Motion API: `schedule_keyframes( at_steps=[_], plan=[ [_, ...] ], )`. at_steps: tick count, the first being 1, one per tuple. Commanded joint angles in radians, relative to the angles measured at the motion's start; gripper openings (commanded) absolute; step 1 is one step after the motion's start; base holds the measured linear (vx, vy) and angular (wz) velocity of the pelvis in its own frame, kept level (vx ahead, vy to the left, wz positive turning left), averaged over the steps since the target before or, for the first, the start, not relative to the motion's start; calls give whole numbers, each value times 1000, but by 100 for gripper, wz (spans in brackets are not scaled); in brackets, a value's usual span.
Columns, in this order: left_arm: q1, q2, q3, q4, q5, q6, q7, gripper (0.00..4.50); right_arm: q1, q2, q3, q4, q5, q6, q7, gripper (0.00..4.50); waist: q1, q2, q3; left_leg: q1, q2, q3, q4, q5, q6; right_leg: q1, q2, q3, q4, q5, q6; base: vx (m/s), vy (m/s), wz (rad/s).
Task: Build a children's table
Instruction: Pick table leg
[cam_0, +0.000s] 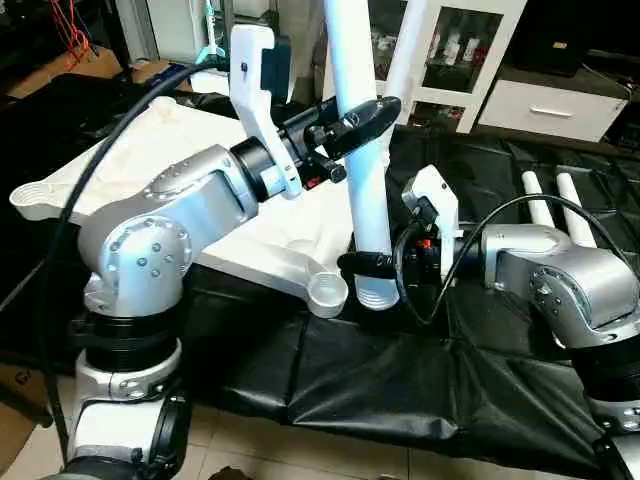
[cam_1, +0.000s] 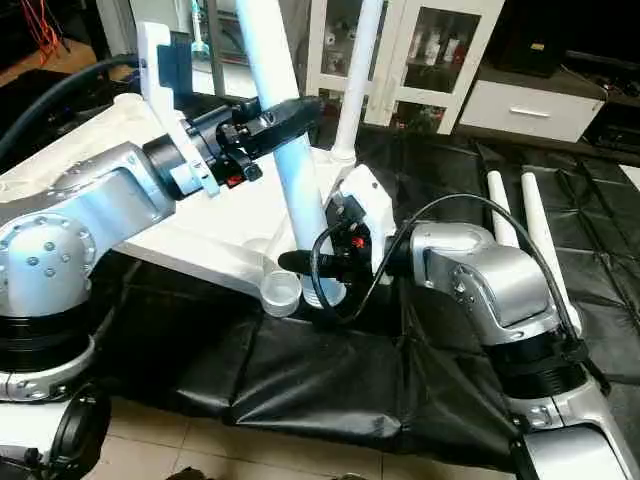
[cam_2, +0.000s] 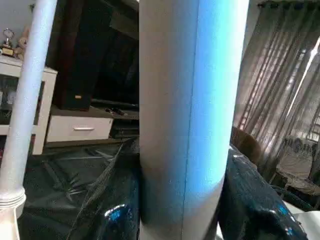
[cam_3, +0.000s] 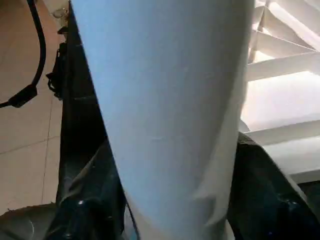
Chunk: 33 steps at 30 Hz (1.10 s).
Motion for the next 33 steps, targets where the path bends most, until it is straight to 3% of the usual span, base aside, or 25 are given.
schedule_keyframes(
  at_steps=[1,8,11,12,18,28,30,33],
  plan=[
    [8,3,-37,-33,-18,22,-36,171,-12,-4,-1,0,-18,-10,0,232,-1,3,-72,2,1,9,-67,-114,-7,72,-31,27,-67,-192,-161,0,0,0],
    [14,14,-49,-42,-22,27,-48,170,-10,-2,0,-2,-19,-16,4,200,-2,5,-72,2,2,8,-67,-113,-10,73,-32,28,-65,-185,-164,0,0,0],
    [14,32,-81,-47,16,15,-61,170,-4,8,-7,-3,-18,-18,-4,198,-2,5,-72,3,2,8,-67,-114,-10,72,-31,28,-65,-187,-164,0,0,0],
    [9,30,-87,-34,42,17,-31,226,-1,15,-12,-4,-17,-19,-10,197,-3,5,-71,2,3,8,-68,-120,-11,71,-32,27,-66,-193,-163,0,0,0],
    [21,37,-58,-21,29,-4,-49,274,14,47,-57,-7,-3,-18,-55,195,-2,5,-72,2,1,8,-68,-114,-19,72,-31,28,-65,-188,-159,0,0,0],
    [97,66,44,4,15,-105,-130,285,-29,144,-253,83,3,-70,-271,193,-7,15,-73,7,-1,9,-72,-133,-36,66,-29,26,-68,-198,-151,0,0,0],
    [136,128,35,19,93,-183,-177,285,-40,150,-310,119,-10,-105,-332,193,-9,16,-71,7,-2,8,-75,-143,-36,65,-27,25,-70,-208,-138,0,0,0],
    [158,141,59,83,161,-242,-130,285,-10,128,-307,90,-44,-120,-337,193,-10,16,-72,9,-2,10,-73,-131,-38,68,-26,28,-67,-192,-124,0,0,0]
  ],
)
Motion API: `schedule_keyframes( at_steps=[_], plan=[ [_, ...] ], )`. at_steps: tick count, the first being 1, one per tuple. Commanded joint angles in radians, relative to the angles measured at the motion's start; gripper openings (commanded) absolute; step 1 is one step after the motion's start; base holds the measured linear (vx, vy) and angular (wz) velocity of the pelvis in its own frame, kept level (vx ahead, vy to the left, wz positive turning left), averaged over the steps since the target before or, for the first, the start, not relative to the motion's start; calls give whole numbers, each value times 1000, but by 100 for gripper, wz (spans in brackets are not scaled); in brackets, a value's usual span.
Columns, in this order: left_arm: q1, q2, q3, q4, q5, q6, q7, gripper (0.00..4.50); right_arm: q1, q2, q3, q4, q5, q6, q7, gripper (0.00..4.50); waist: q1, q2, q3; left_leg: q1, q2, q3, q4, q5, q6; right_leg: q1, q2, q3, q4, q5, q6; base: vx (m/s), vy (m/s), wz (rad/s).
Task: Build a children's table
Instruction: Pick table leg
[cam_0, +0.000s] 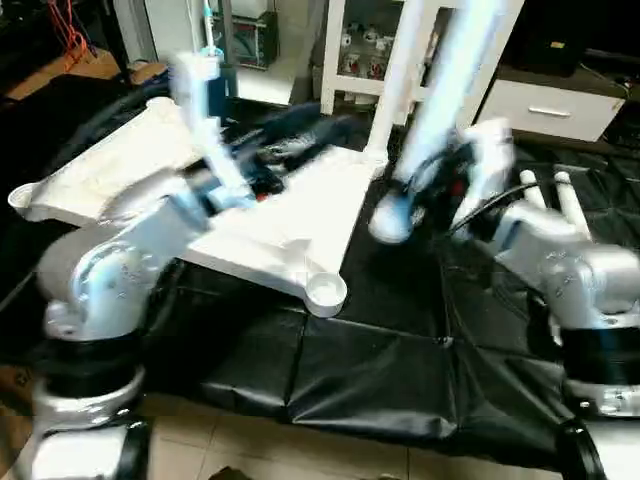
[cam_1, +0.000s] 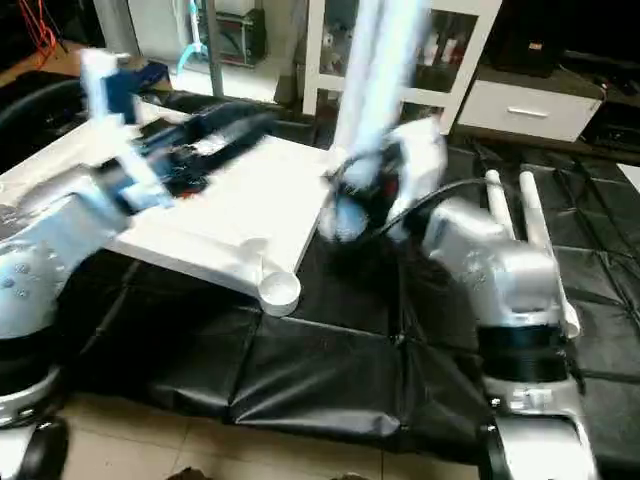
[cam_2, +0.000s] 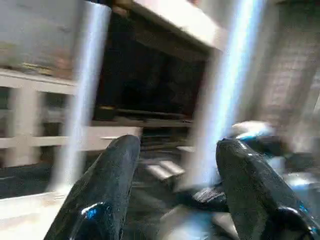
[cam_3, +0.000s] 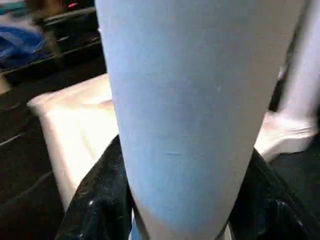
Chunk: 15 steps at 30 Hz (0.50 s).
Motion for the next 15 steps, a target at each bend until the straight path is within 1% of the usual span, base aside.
schedule_keyframes(
  at_steps=[1,2,3,4,5,6,7,8,9,10,11,12,13,14,15],
  plan=[
    [3,2,-2,43,63,-34,39,285,18,-16,4,-29,-28,-21,-2,193,-7,16,-72,8,-2,10,-72,-130,-36,68,-25,27,-68,-178,-123,0,0,0],
    [33,30,-60,112,249,-149,160,285,85,-55,71,-109,-92,-37,17,193,0,20,-71,9,3,5,-76,-135,-30,68,-23,26,-76,-176,-106,0,0,0],
    [43,33,-72,120,284,-175,182,285,99,-60,82,-127,-103,-38,17,193,-2,19,-70,7,1,5,-76,-139,-28,72,-25,28,-75,-172,-87,0,0,0],
    [94,48,-130,118,362,-154,258,285,166,-53,104,-219,-110,-23,3,193,-2,26,-73,4,2,2,-75,-131,-31,76,-27,28,-69,-160,-81,0,0,0],
    [110,51,-147,111,376,-135,277,285,188,-49,107,-249,-108,-17,-3,193,-4,23,-75,5,4,2,-74,-114,-31,76,-30,29,-65,-130,-77,0,0,0],
    [118,52,-154,107,381,-124,282,285,198,-47,108,-263,-103,-15,-8,193,-7,22,-78,5,2,3,-74,-105,-28,74,-29,29,-63,-119,-96,0,0,0],
    [140,45,-170,109,422,-168,309,285,214,-41,115,-274,-113,-19,-28,193,-6,26,-80,6,1,2,-72,-103,-29,73,-28,28,-60,-114,-110,0,0,0],
    [160,39,-188,120,459,-214,318,285,228,-38,123,-276,-129,-39,-49,193,-7,26,-77,4,4,3,-74,-114,-27,69,-29,28,-64,-126,-128,0,0,0],
    [172,27,-203,156,487,-255,331,285,244,-28,132,-264,-166,-115,-66,193,-7,25,-72,5,3,6,-75,-146,-27,66,-29,29,-71,-168,-129,0,0,0],
    [174,25,-219,190,502,-279,318,285,252,-19,132,-252,-185,-152,-82,193,-5,26,-72,4,3,5,-76,-162,-27,65,-32,29,-76,-193,-124,0,0,0],
    [174,24,-229,210,510,-292,306,285,256,-14,130,-244,-195,-172,-91,193,-8,27,-68,7,-1,8,-76,-198,-33,58,-31,30,-86,-260,-104,0,0,0],
    [171,26,-246,241,512,-313,268,285,260,-3,120,-232,-202,-191,-108,193,-8,28,-68,8,-3,6,-77,-206,-34,58,-31,30,-87,-282,-95,0,0,0],
    [167,28,-254,260,525,-345,250,285,261,3,113,-229,-204,-196,-115,193,-9,27,-69,7,-3,6,-78,-215,-36,58,-31,30,-87,-296,-88,0,0,0],
    [144,50,-287,319,545,-387,172,285,262,14,93,-228,-192,-193,-122,193,-10,36,-69,9,-4,3,-81,-228,-34,55,-30,30,-91,-313,-75,0,0,0],
    [128,69,-307,351,555,-401,127,285,265,19,83,-240,-181,-183,-118,193,-11,40,-70,12,-3,0,-82,-241,-36,54,-28,30,-89,-310,-75,0,0,0]
  ],
)
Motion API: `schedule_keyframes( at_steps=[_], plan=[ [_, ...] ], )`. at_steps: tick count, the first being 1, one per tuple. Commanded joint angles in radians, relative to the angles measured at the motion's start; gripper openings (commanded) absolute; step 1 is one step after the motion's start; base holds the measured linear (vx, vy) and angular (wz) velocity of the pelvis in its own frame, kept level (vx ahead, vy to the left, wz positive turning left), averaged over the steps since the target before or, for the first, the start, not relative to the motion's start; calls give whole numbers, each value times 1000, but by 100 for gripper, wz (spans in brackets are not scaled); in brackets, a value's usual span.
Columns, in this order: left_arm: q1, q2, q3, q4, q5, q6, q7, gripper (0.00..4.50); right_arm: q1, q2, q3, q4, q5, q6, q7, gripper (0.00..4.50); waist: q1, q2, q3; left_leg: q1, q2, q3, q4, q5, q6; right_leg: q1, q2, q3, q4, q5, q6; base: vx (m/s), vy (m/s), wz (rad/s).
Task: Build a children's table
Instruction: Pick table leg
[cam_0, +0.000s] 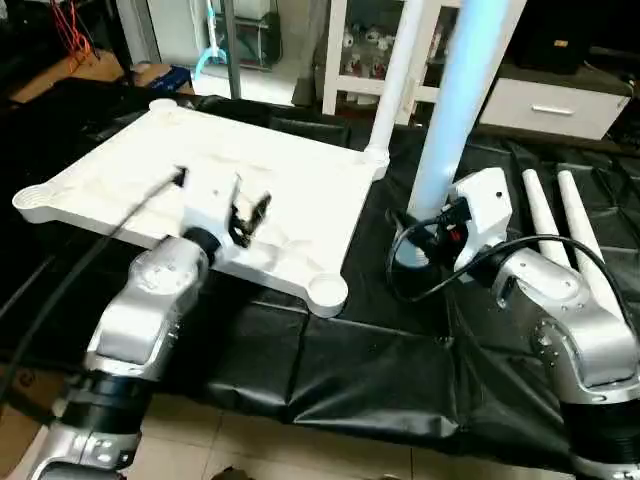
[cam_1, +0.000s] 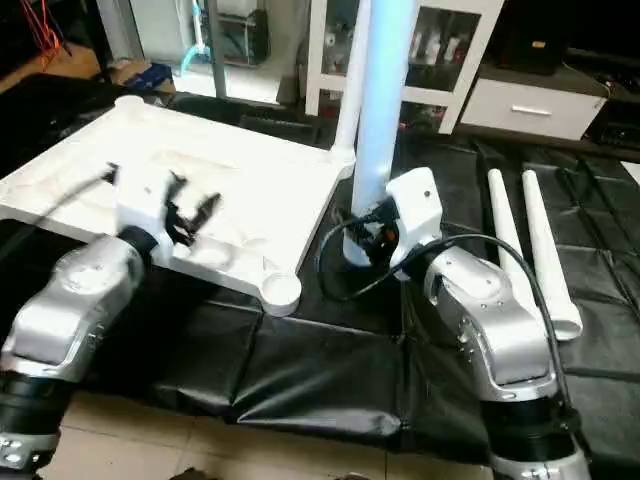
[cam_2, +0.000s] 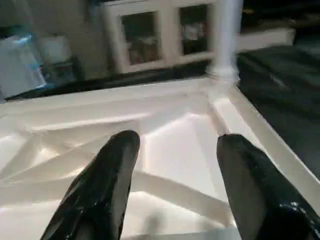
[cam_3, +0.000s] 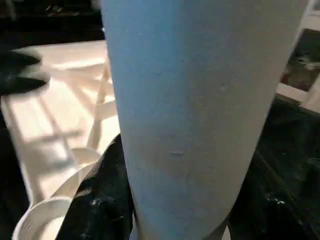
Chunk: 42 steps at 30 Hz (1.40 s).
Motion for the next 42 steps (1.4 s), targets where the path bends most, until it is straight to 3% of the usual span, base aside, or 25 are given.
schedule_keyframes(
  at_steps=[1,3,4,7,8,12,15,20,22,24,27,29,36,40,42],
  plan=[
    [-41,35,-45,58,37,-41,-91,285,5,0,-37,-17,13,2,-4,193,-9,24,-70,12,-3,2,-81,-245,-35,53,-27,28,-88,-305,-83,0,0,0],
    [-70,82,-93,121,75,-69,-165,285,16,-6,-29,-41,24,15,12,193,-10,26,-69,9,-3,-1,-84,-242,-35,58,-28,29,-82,-269,-93,0,0,0],
    [-88,120,-130,181,119,-132,-221,285,23,-11,-19,-50,26,11,23,193,-11,35,-68,11,-2,-1,-84,-244,-38,56,-29,29,-84,-255,-100,0,0,0],
    [-118,177,-180,279,176,-228,-332,285,39,-11,-13,-61,30,-2,34,193,-16,33,-71,8,-4,-2,-84,-240,-32,61,-32,31,-82,-254,-105,0,0,0],
    [-143,203,-185,339,175,-275,-428,285,51,-14,-12,-75,49,0,55,193,-19,35,-71,5,-3,-2,-84,-225,-33,63,-33,32,-78,-235,-117,0,0,0],
    [-183,222,-186,417,151,-309,-546,285,66,-22,-12,-93,70,12,88,193,-23,44,-72,8,0,1,-82,-223,-34,64,-36,33,-71,-205,-161,0,0,0],
    [-235,241,-213,509,134,-330,-713,285,89,-39,-7,-126,105,34,133,193,-24,47,-70,11,-1,2,-83,-238,-32,63,-37,34,-74,-217,-167,0,0,0],
    [-295,215,-204,604,127,-354,-771,285,99,-50,-8,-137,114,43,148,193,-22,44,-69,11,1,4,-82,-238,-33,64,-39,35,-74,-222,-185,0,0,0],
    [-333,205,-212,693,161,-395,-789,285,104,-54,-10,-143,115,46,153,193,-21,47,-69,13,0,4,-82,-248,-35,64,-41,35,-77,-250,-176,0,0,0],
    [-363,198,-223,773,203,-442,-790,285,107,-58,-10,-147,119,48,156,193,-22,42,-69,9,-2,3,-82,-239,-30,68,-40,34,-81,-256,-161,0,0,0],
    [-393,198,-261,867,265,-500,-785,285,113,-64,-12,-159,125,56,161,193,-21,47,-68,10,1,0,-84,-245,-33,68,-42,35,-82,-267,-159,0,0,0],
    [-400,198,-269,891,276,-509,-787,285,115,-65,-12,-163,126,59,163,193,-22,43,-67,9,0,1,-84,-251,-33,69,-42,35,-82,-272,-161,0,0,0],
    [-428,193,-279,1005,315,-536,-866,285,124,-68,-11,-181,127,66,165,193,-26,49,-67,10,0,-2,-87,-272,-37,69,-43,34,-86,-309,-162,0,0,0],
    [-433,193,-260,1006,293,-520,-925,285,128,-72,-13,-185,132,68,162,193,-30,45,-61,15,1,0,-89,-297,-32,65,-43,35,-94,-364,-158,0,0,0],
    [-439,189,-243,1010,274,-512,-948,285,130,-73,-14,-188,134,69,159,193,-27,47,-67,17,4,-1,-89,-272,-32,67,-47,37,-88,-318,-176,0,0,0]
  ],
)
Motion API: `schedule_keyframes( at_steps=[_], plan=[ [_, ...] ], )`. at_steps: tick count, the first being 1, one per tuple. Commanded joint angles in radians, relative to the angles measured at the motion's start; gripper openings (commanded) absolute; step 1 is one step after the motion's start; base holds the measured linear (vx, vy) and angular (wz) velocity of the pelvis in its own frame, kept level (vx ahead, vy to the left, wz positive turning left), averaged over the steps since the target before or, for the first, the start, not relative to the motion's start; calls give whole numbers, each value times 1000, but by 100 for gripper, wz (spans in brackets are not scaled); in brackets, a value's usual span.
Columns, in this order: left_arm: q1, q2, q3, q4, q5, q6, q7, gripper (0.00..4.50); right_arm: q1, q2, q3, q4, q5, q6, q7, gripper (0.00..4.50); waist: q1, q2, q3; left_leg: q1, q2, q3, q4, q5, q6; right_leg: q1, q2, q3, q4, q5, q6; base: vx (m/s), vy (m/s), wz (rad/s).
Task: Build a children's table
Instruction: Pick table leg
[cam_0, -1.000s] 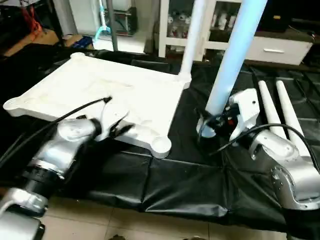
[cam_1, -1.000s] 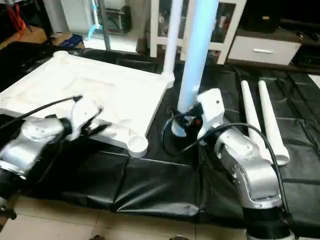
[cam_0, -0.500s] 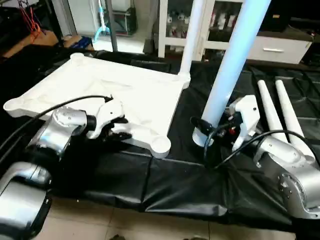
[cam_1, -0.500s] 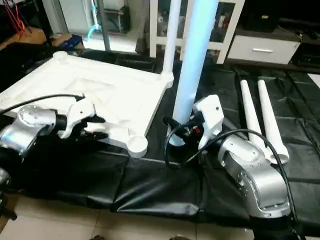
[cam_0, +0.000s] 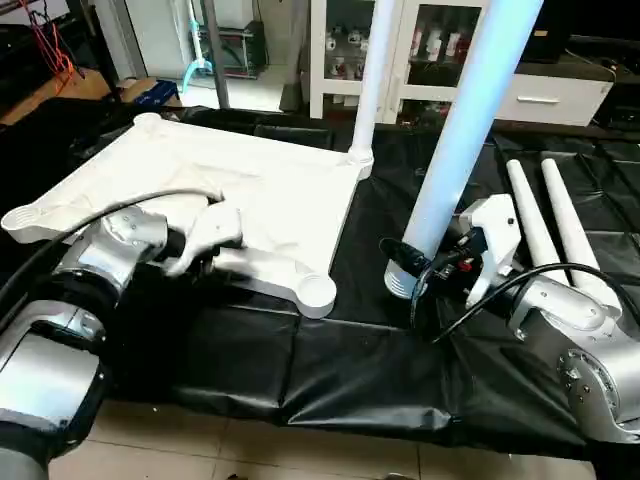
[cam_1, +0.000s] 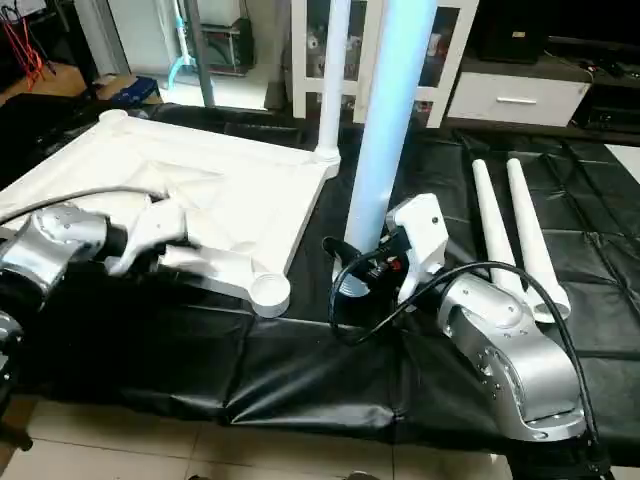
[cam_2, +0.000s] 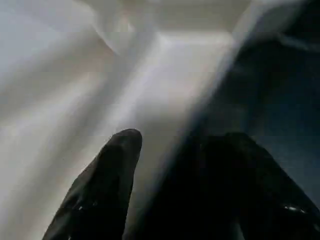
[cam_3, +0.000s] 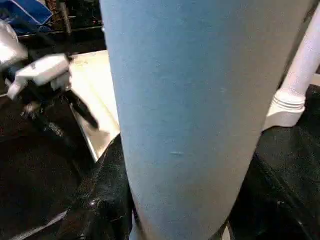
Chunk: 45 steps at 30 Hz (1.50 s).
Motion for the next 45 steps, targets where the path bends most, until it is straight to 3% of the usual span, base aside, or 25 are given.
schedule_keyframes(
  at_steps=[1,4,9,17,22,31,34,42,45],
  plan=[
    [-10,-2,6,11,-5,11,-37,285,2,-8,-5,-29,13,10,1,193,5,8,-65,7,6,-1,-85,-273,-31,56,-46,36,-85,-312,-180,0,0,0],
    [-12,5,-6,35,21,-13,-59,285,0,-11,-2,-28,11,11,7,193,7,8,-64,7,4,0,-86,-270,-30,61,-44,35,-82,-291,-187,0,0,0],
    [-8,-3,-9,59,67,-44,28,285,-7,-10,2,-22,10,10,8,193,7,5,-68,9,6,2,-88,-217,-19,69,-46,35,-78,-220,-202,0,0,0],
    [-6,-10,-16,67,102,-59,42,212,-15,-10,4,-17,8,10,8,193,8,5,-67,10,6,5,-88,-207,-16,70,-46,36,-76,-194,-214,0,0,0],
    [6,-18,-10,51,108,-53,53,178,-18,-9,4,-14,6,7,8,193,8,4,-65,10,6,4,-89,-220,-17,69,-48,36,-81,-241,-201,0,0,0],
    [133,-23,4,-163,52,33,-38,116,-21,-6,7,-8,6,2,11,193,9,4,-64,11,11,5,-91,-224,-17,65,-49,37,-77,-229,-214,0,0,0],
    [189,-25,2,-249,46,65,-22,97,-23,-2,9,-4,7,1,12,193,9,4,-61,13,11,5,-93,-251,-18,62,-51,37,-85,-313,-187,0,0,0],
    [338,-74,89,-541,-19,316,109,65,-10,16,-7,37,26,18,6,193,6,-5,-60,9,10,6,-93,-248,-9,58,-49,35,-88,-367,-169,0,0,0],
    [382,-80,109,-618,-15,392,156,51,-1,15,-10,62,18,24,-1,193,-2,-5,-56,6,7,5,-94,-264,-4,55,-46,32,-98,-423,-139,0,0,0]
  ],
)
